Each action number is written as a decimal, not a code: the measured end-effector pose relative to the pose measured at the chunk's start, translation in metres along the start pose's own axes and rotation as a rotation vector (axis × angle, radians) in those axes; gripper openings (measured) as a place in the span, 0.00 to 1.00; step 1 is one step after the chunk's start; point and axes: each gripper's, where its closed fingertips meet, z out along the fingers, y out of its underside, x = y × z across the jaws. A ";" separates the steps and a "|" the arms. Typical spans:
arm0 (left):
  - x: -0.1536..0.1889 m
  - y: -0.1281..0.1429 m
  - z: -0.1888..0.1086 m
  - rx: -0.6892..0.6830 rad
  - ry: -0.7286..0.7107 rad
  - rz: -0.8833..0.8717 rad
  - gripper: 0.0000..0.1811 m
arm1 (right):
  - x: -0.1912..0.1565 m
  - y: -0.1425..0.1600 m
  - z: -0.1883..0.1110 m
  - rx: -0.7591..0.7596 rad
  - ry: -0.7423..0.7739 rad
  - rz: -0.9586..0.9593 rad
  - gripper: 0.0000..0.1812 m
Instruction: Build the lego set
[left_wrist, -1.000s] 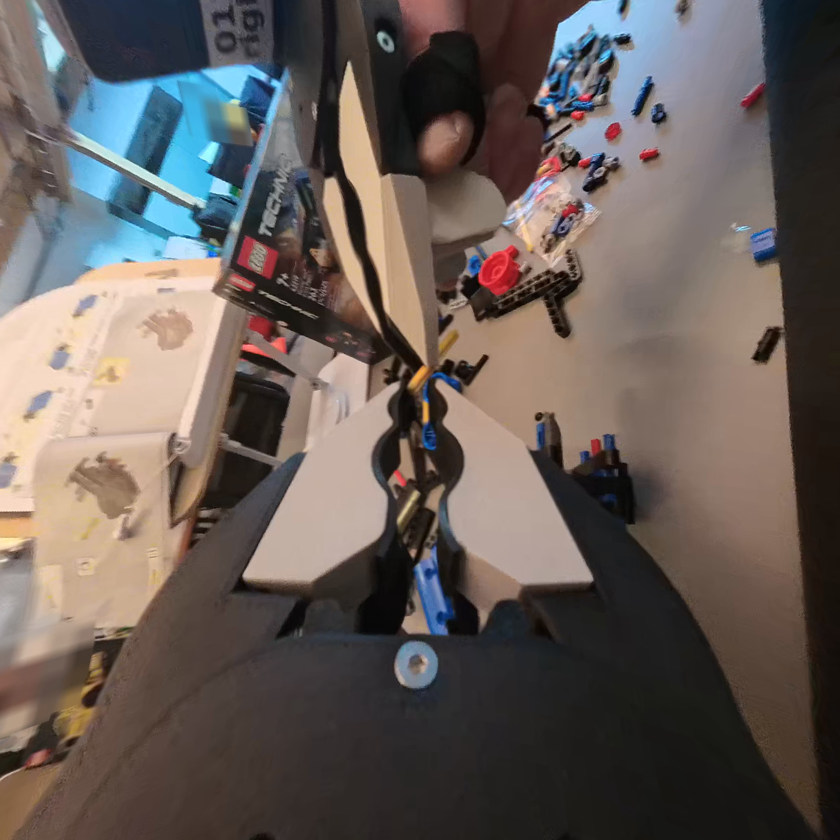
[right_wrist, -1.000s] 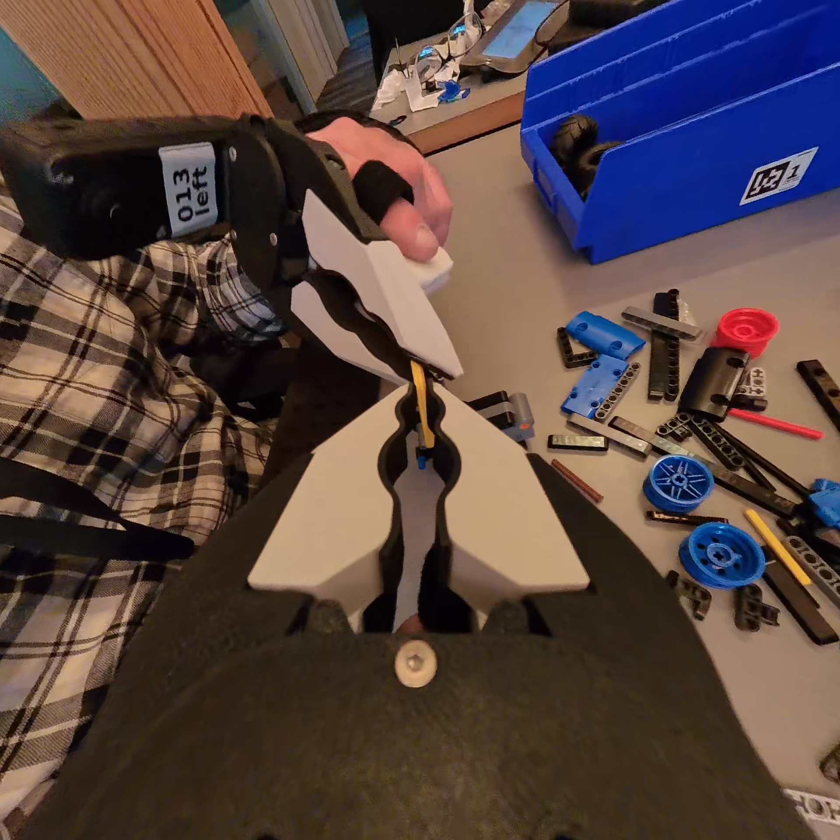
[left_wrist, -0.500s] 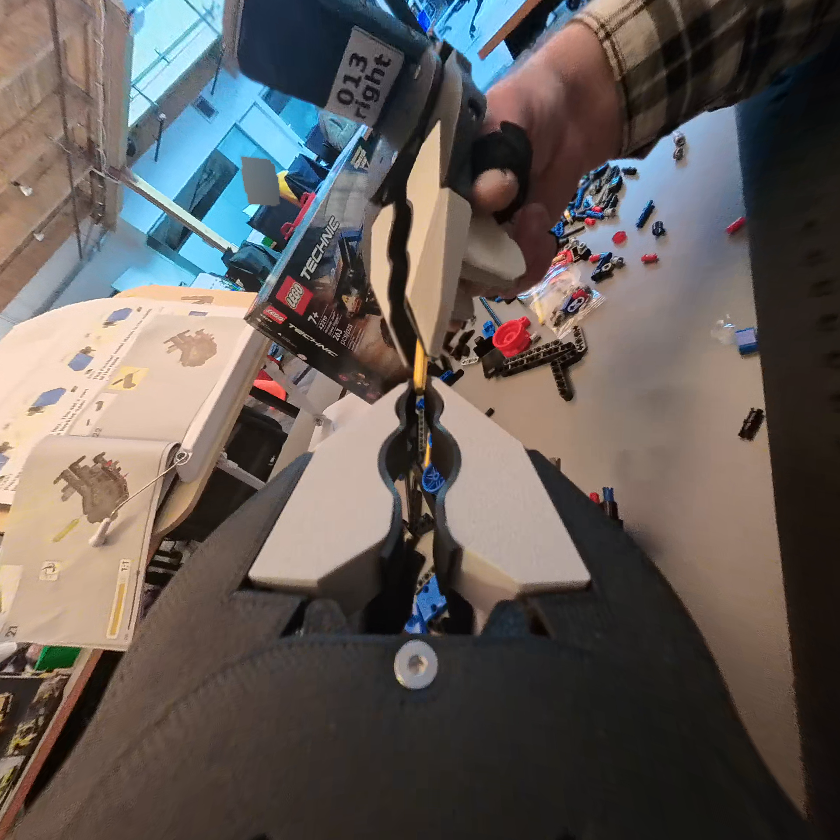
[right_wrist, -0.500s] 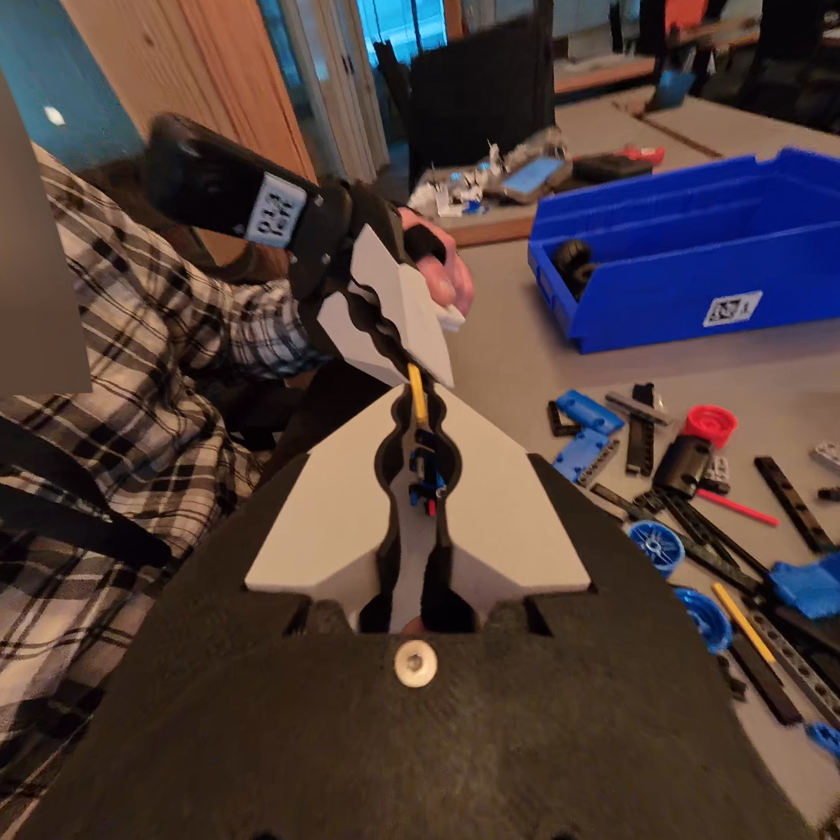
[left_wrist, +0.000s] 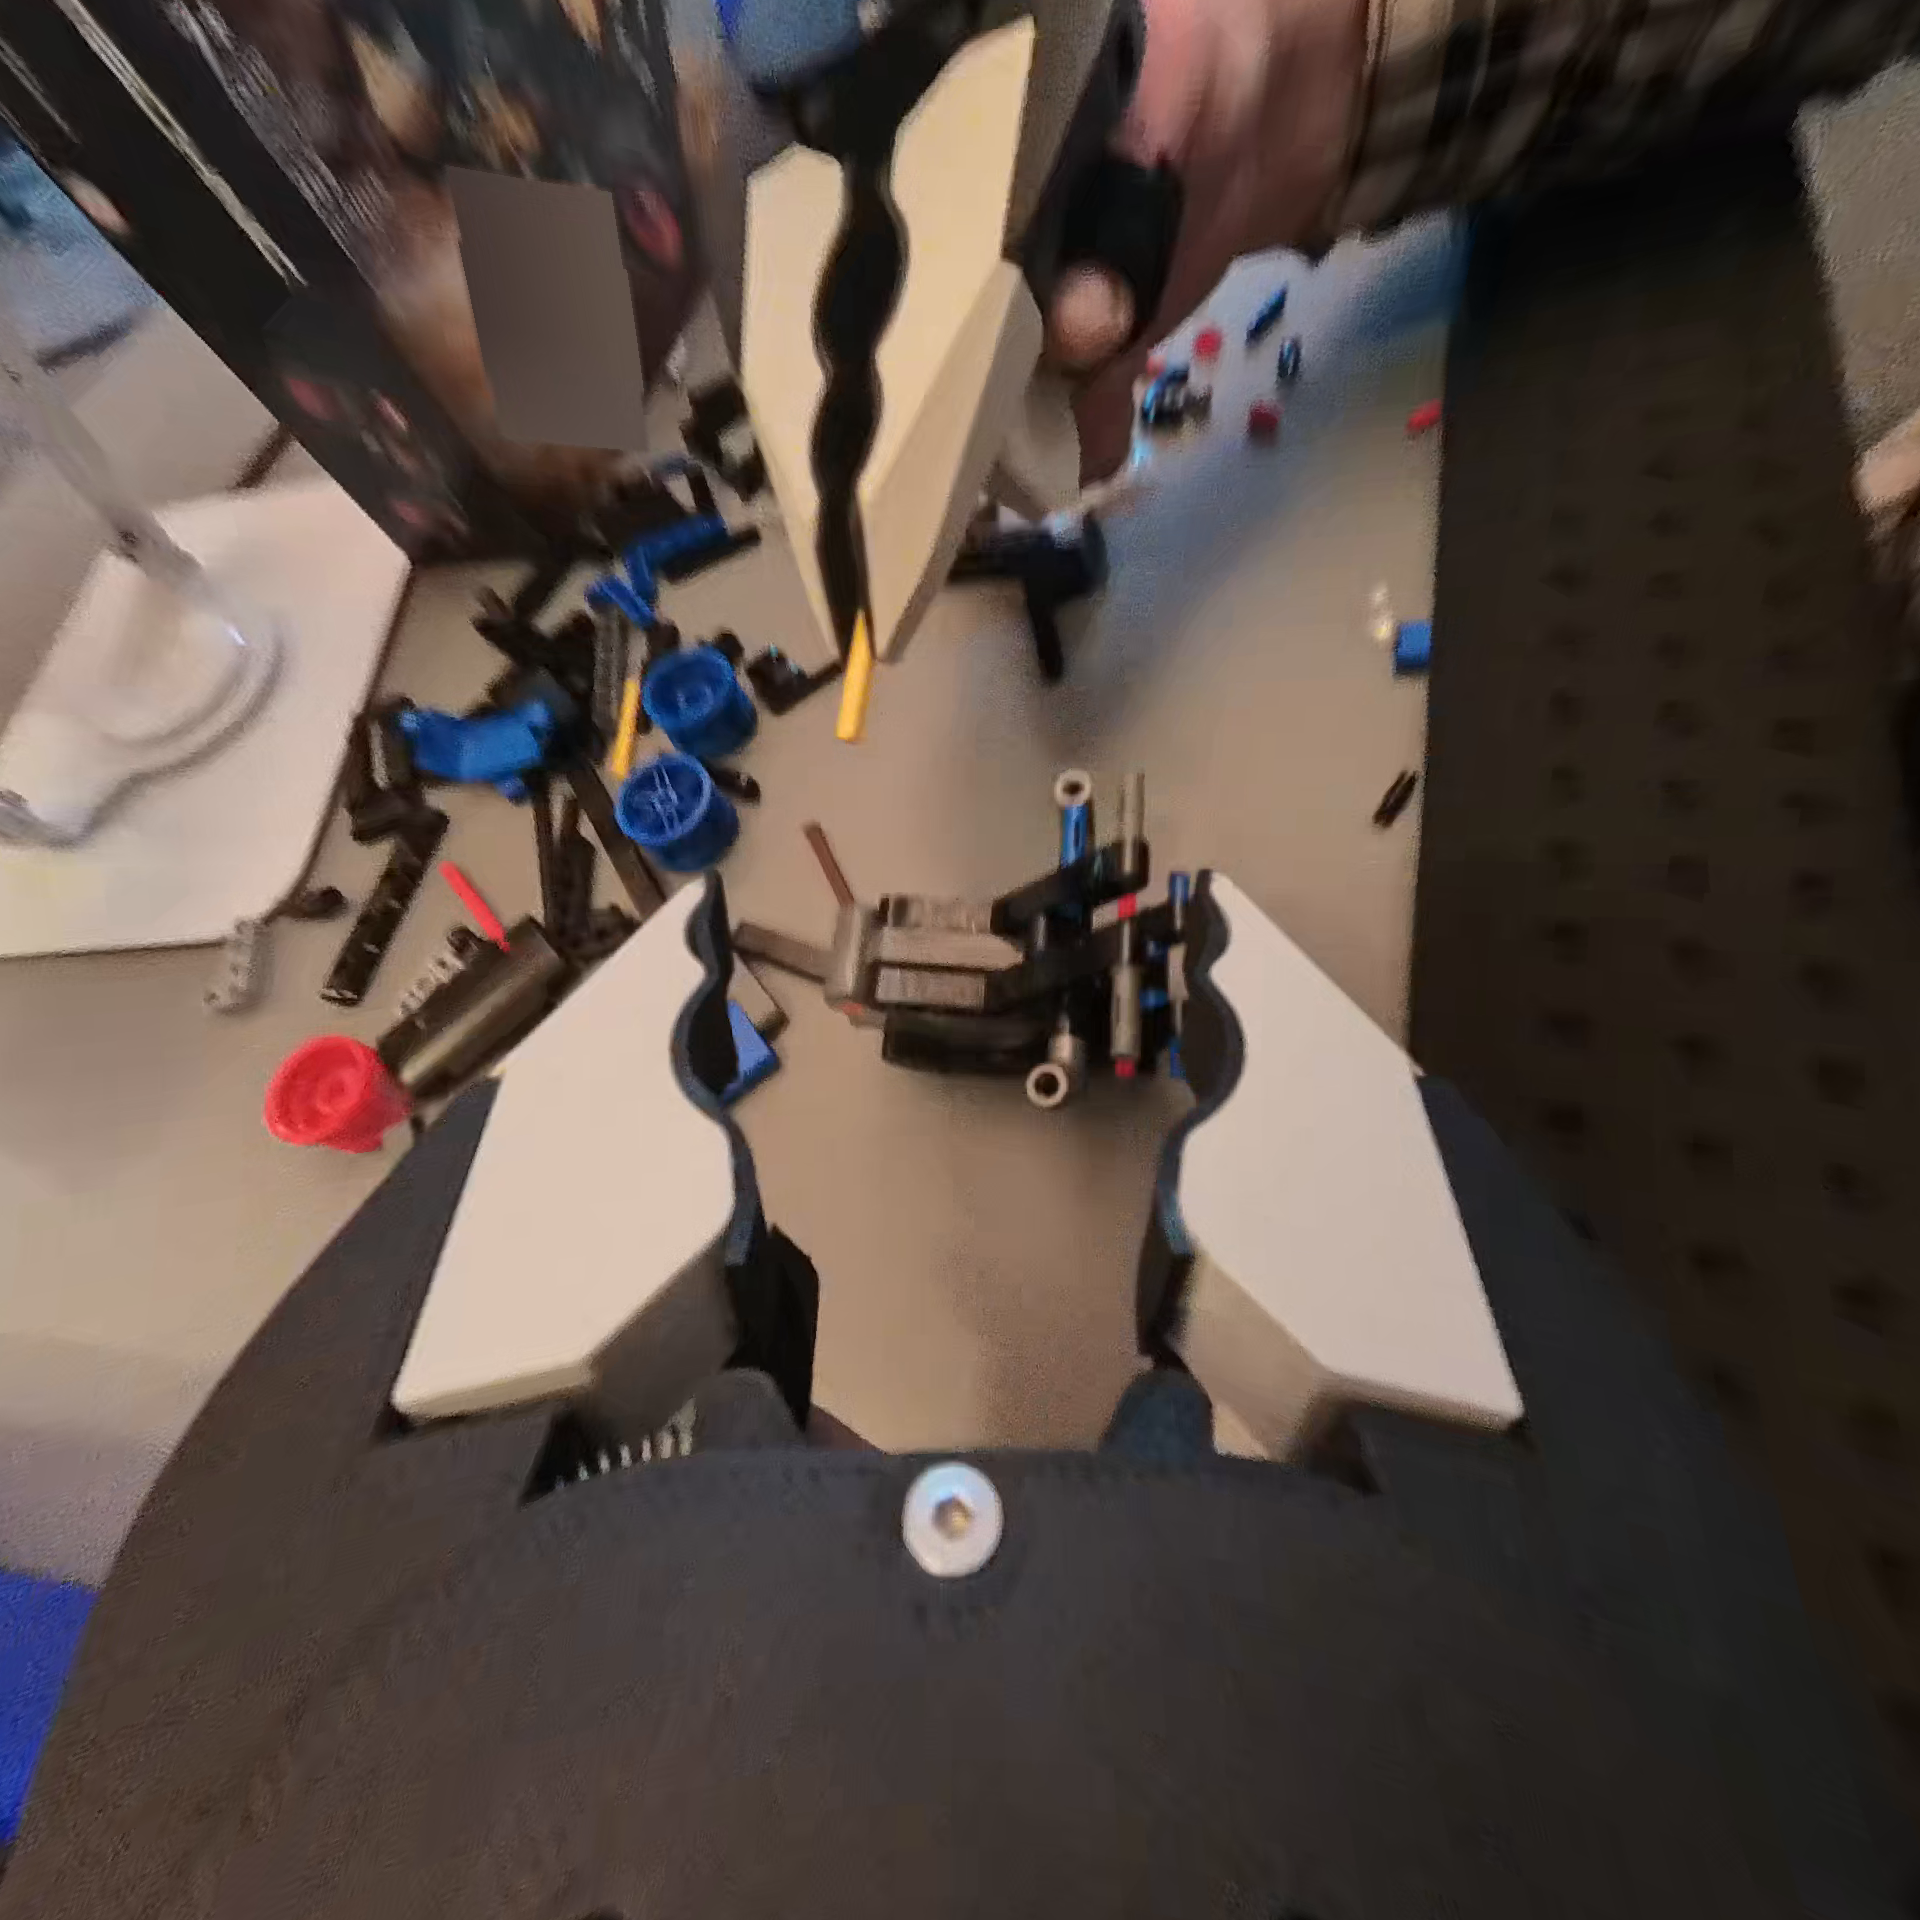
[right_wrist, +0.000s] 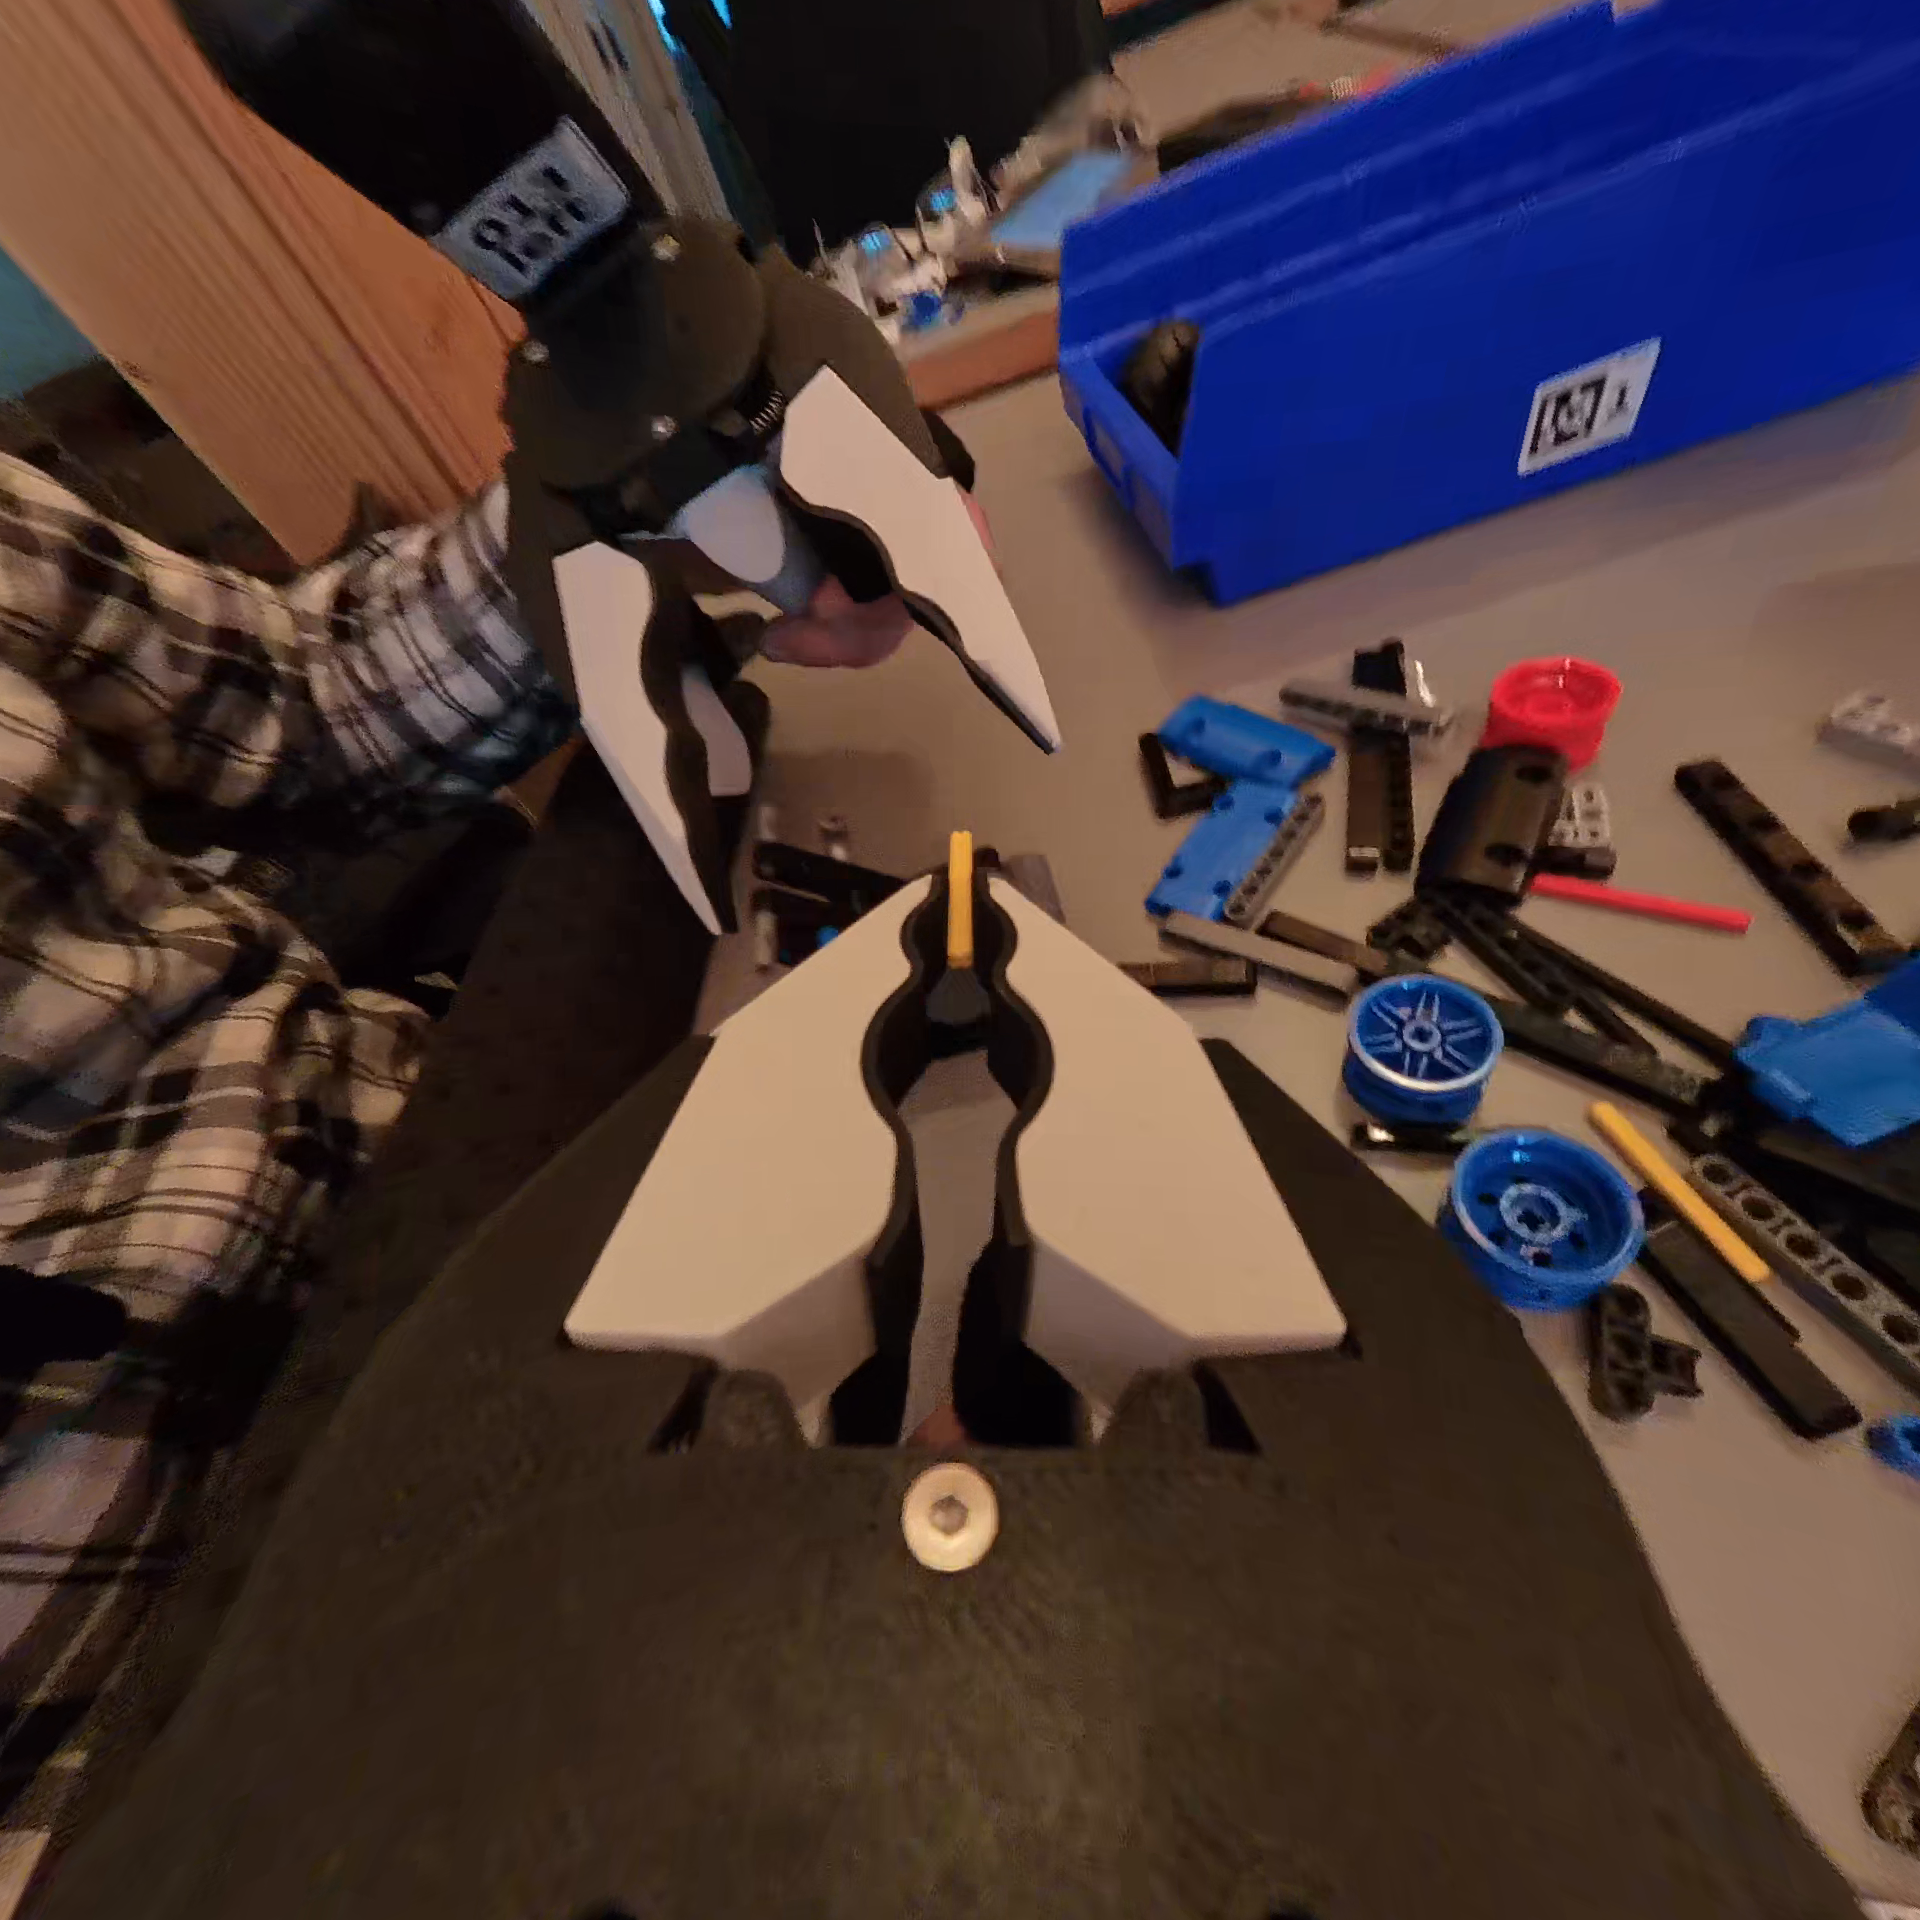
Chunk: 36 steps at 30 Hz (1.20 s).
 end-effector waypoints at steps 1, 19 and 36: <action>0.002 0.009 0.006 -0.036 0.008 0.001 0.48 | 0.002 0.006 0.004 -0.021 0.001 0.004 0.01; 0.007 0.028 0.018 0.033 0.027 -0.059 0.42 | 0.011 0.031 0.026 -0.140 0.016 -0.046 0.02; 0.009 0.029 0.012 0.122 0.083 -0.119 0.42 | 0.008 0.030 0.031 -0.132 0.068 -0.466 0.02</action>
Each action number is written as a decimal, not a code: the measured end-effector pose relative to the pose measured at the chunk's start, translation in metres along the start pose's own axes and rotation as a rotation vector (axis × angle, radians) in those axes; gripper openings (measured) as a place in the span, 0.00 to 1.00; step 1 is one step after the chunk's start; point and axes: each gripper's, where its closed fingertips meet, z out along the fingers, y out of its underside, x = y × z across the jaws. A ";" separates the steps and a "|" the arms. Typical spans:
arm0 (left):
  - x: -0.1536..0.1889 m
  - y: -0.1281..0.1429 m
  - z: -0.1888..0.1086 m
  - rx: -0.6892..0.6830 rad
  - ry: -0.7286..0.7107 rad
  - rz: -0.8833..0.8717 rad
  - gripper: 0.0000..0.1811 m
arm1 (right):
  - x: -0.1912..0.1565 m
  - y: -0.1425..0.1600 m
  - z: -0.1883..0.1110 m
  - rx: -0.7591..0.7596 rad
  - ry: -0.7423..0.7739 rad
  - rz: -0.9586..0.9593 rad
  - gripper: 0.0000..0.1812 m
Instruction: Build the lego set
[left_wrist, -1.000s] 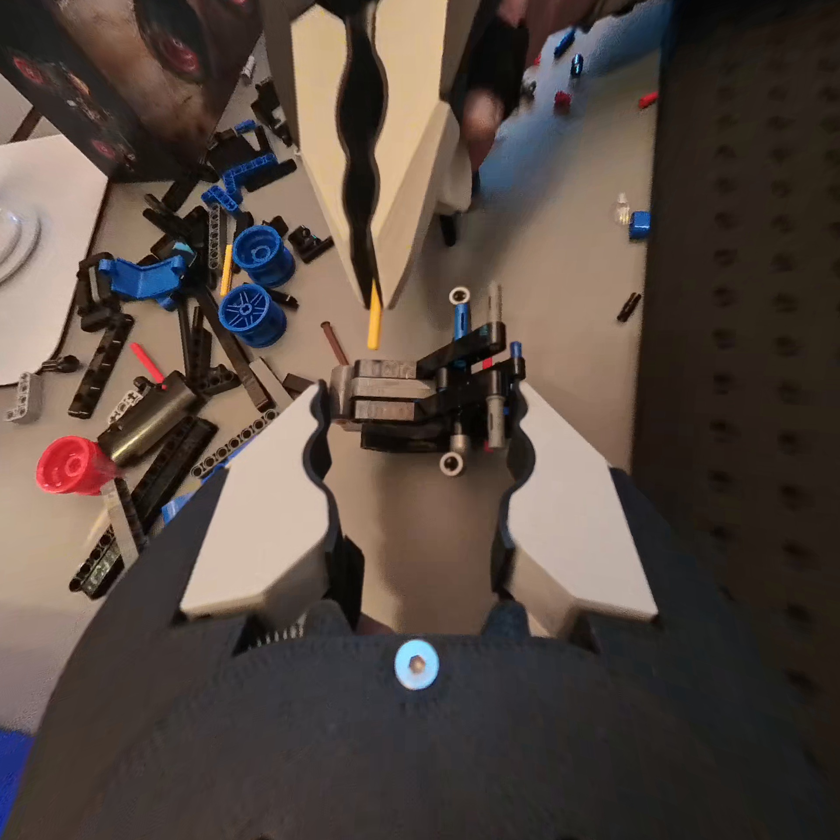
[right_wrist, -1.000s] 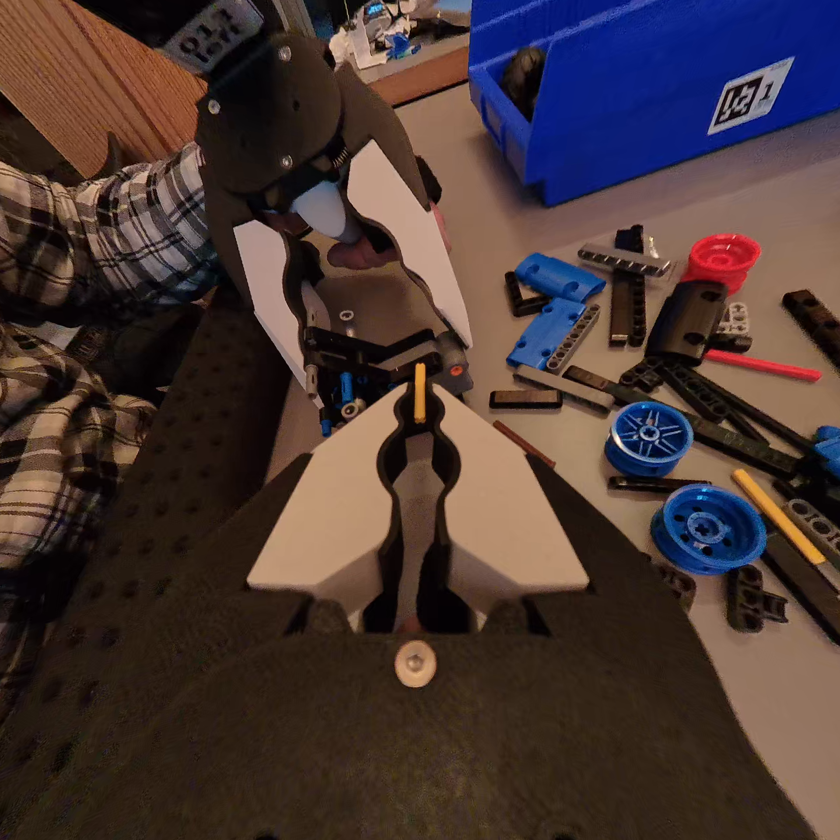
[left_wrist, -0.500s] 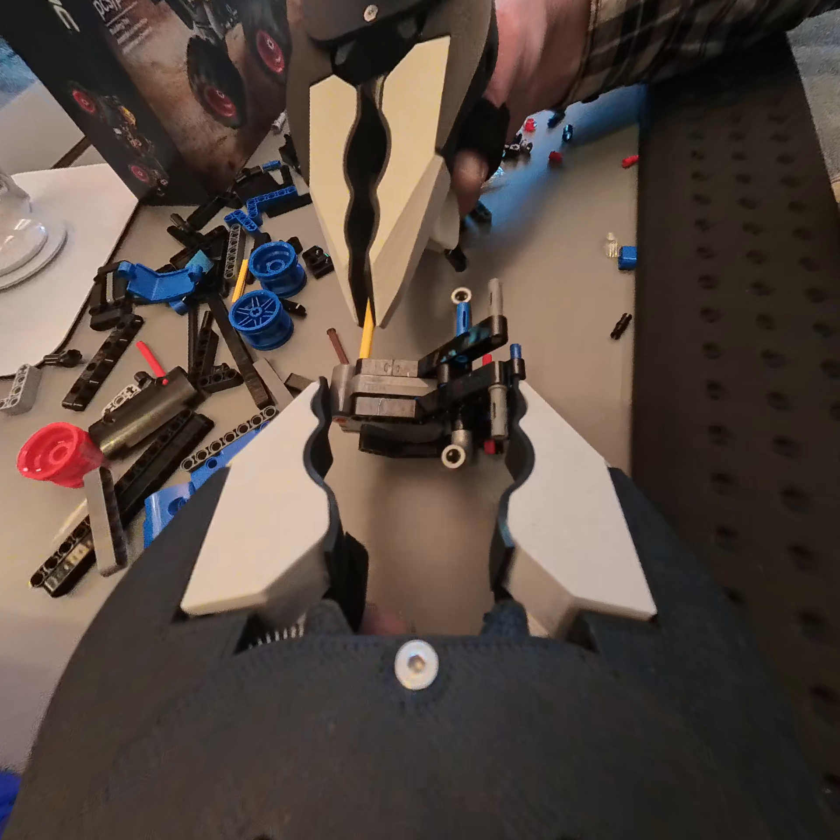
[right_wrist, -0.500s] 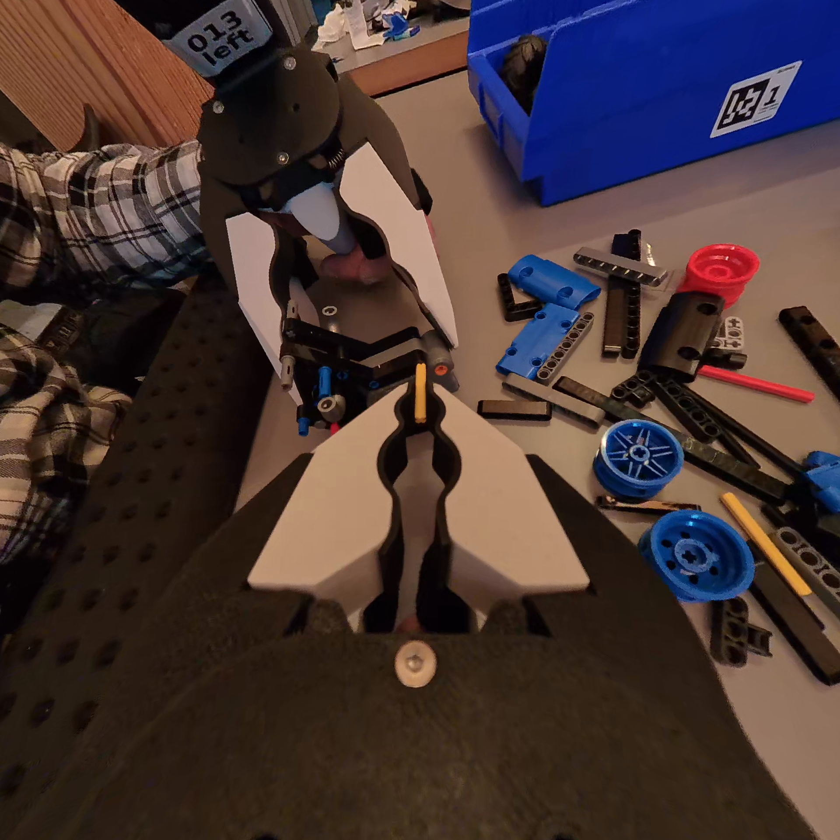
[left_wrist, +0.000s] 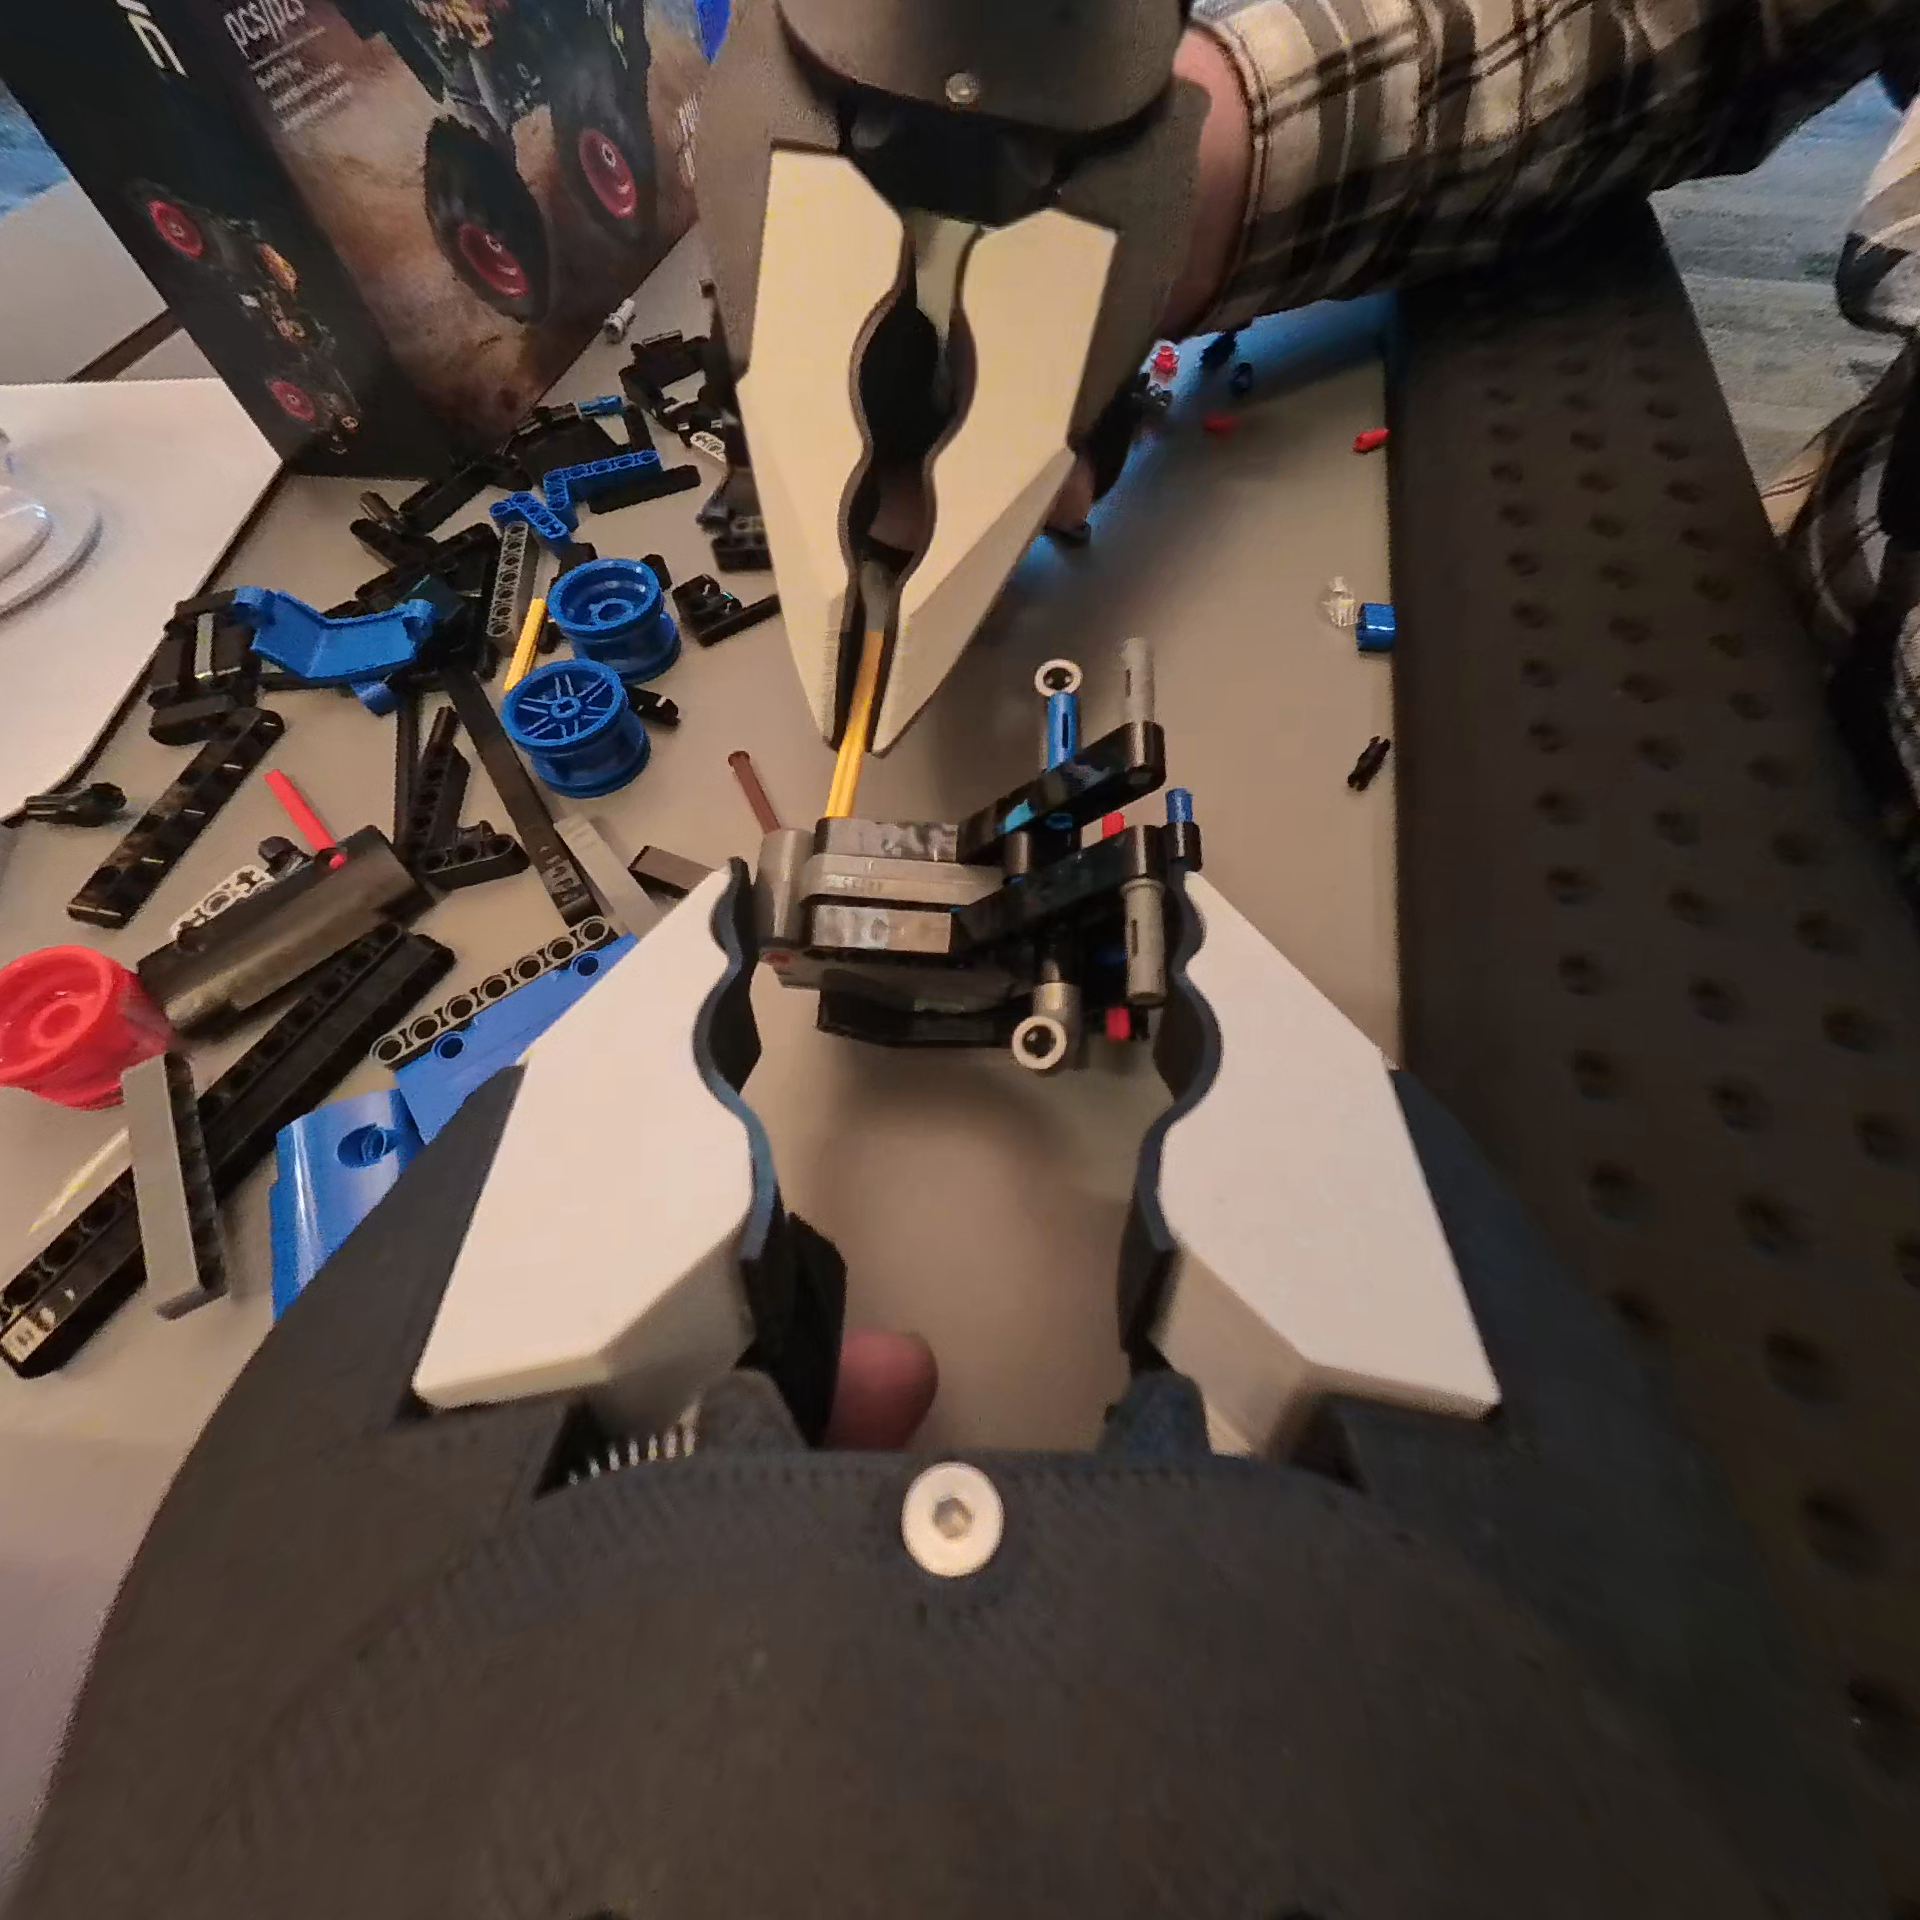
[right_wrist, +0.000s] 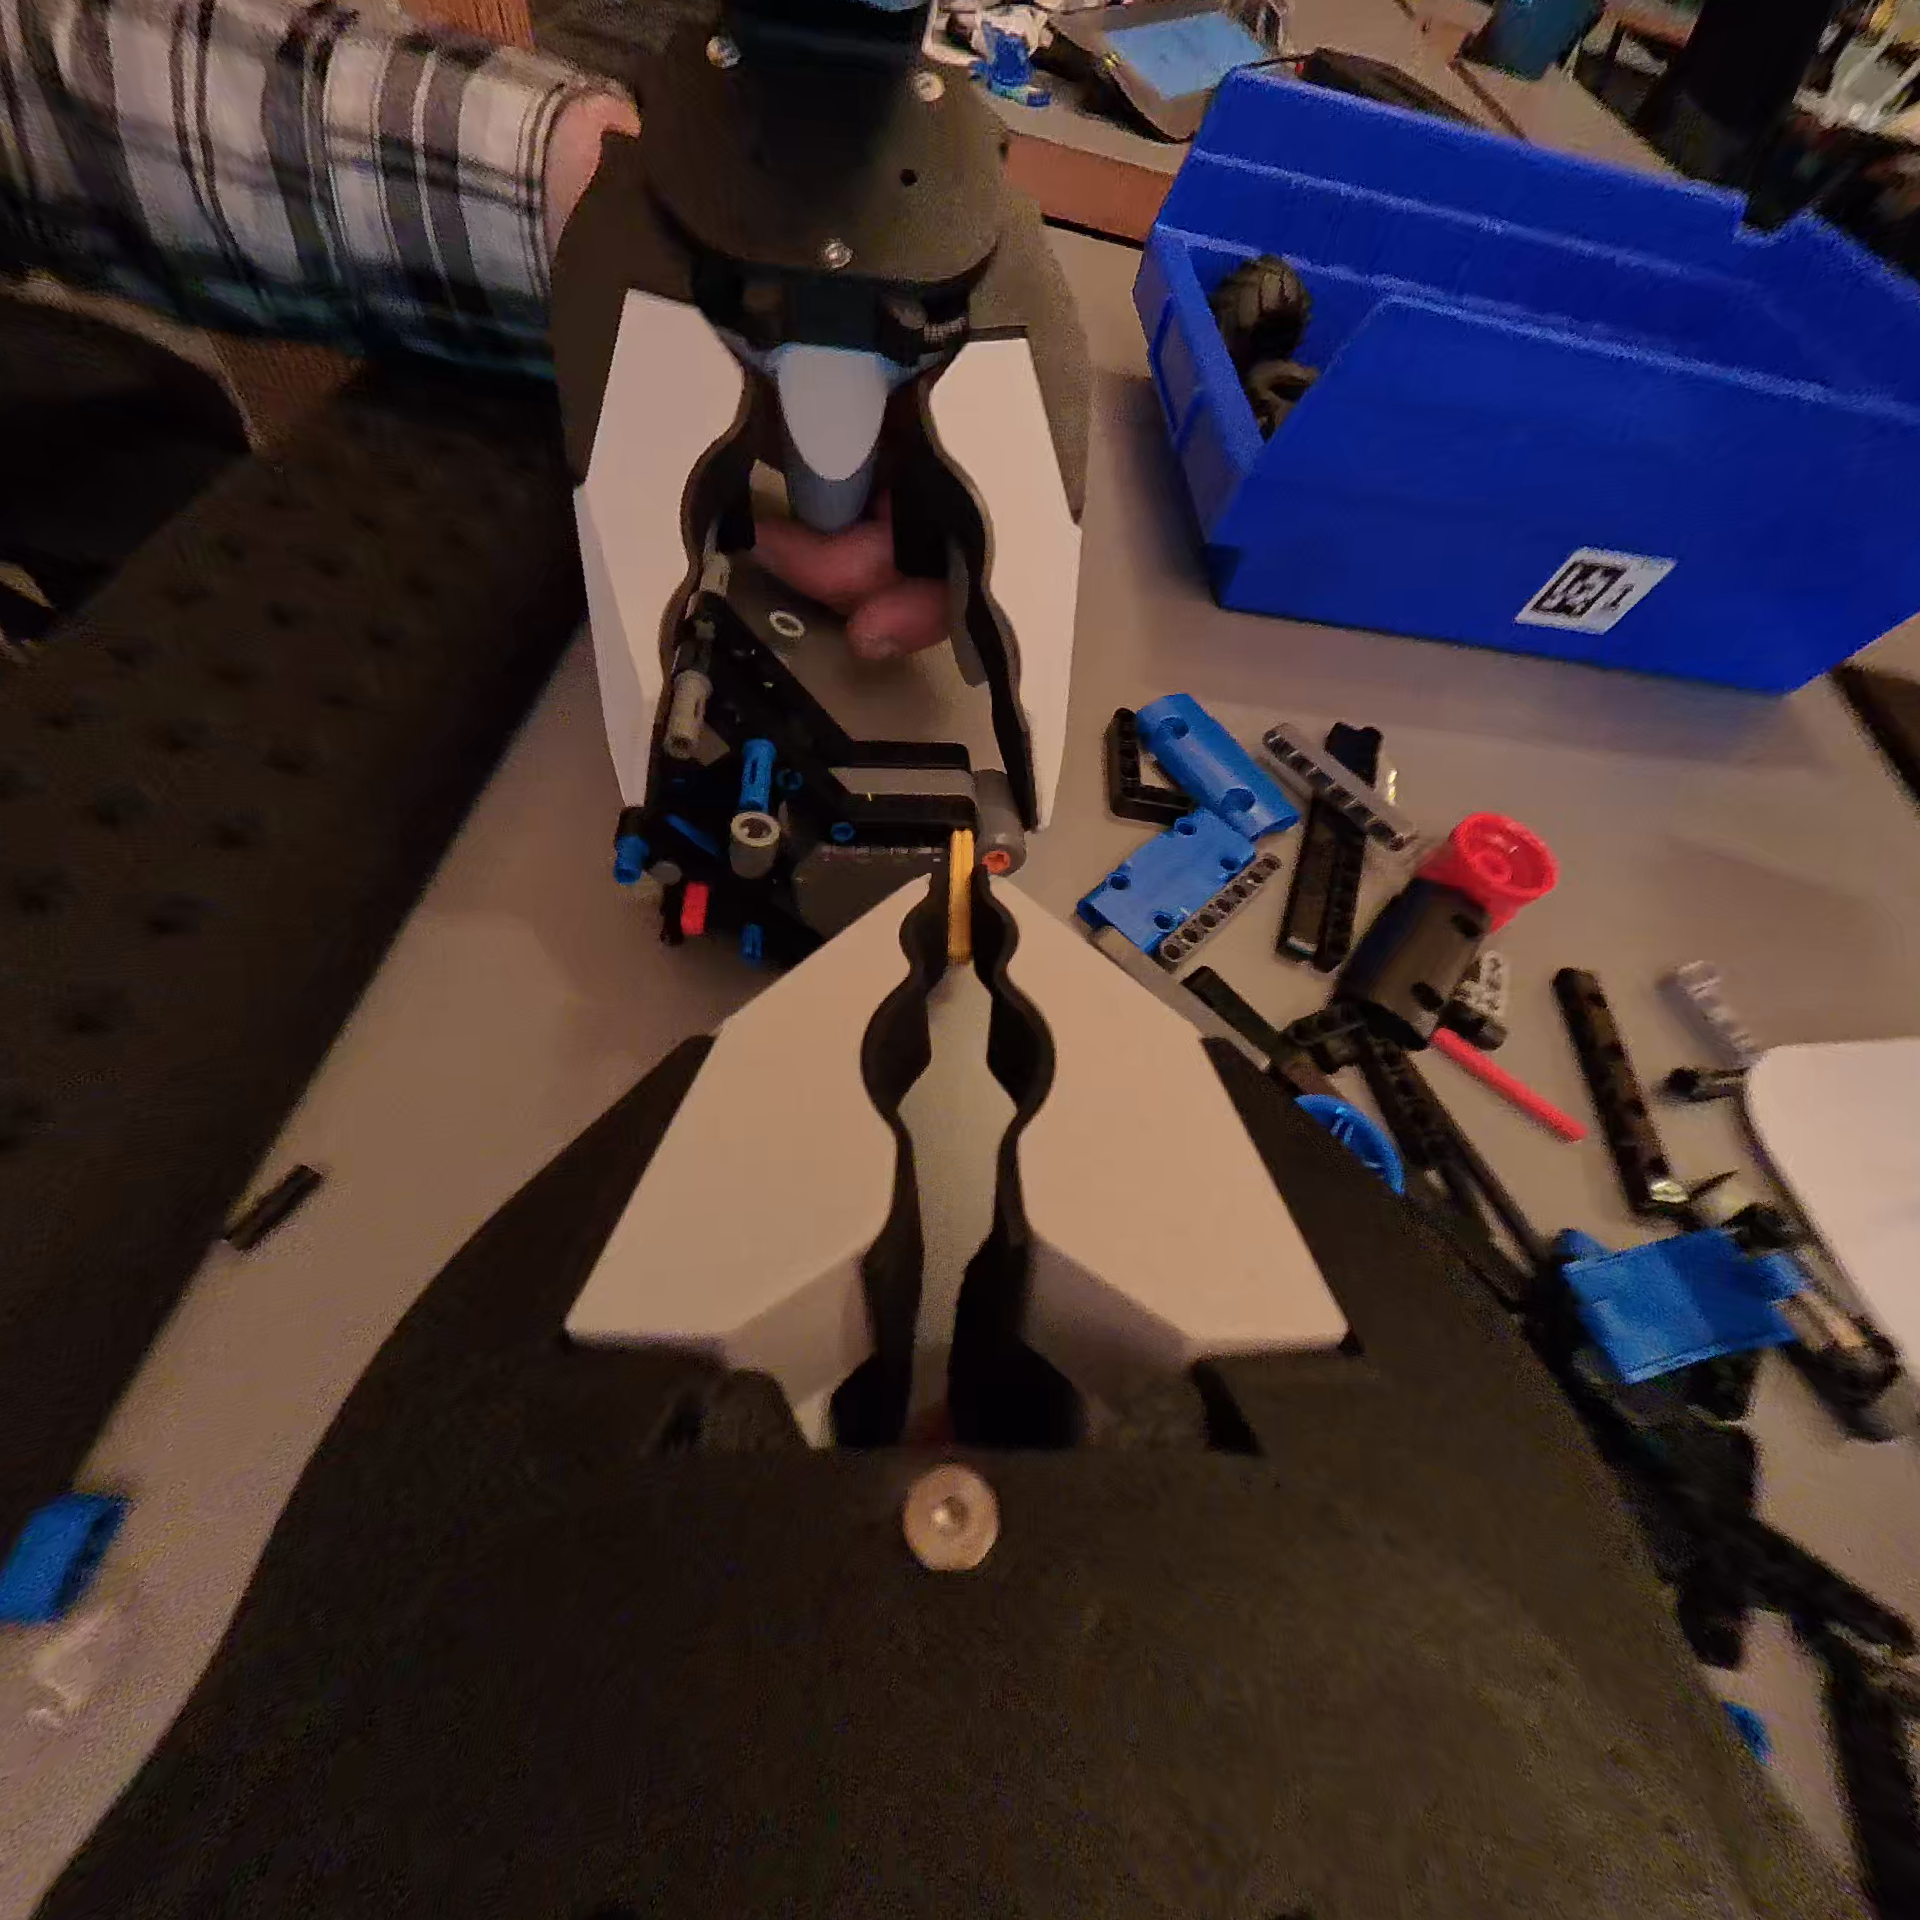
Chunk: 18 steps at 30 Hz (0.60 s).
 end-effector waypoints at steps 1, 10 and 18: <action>0.000 0.000 0.000 0.000 0.003 -0.003 0.42 | 0.000 0.000 0.000 -0.005 0.016 -0.056 0.02; 0.001 0.001 -0.001 0.000 0.053 -0.045 0.42 | -0.002 0.001 0.003 -0.008 0.076 -0.384 0.02; 0.000 0.001 0.000 -0.004 0.064 -0.073 0.42 | -0.002 0.002 0.007 0.027 0.049 -0.368 0.02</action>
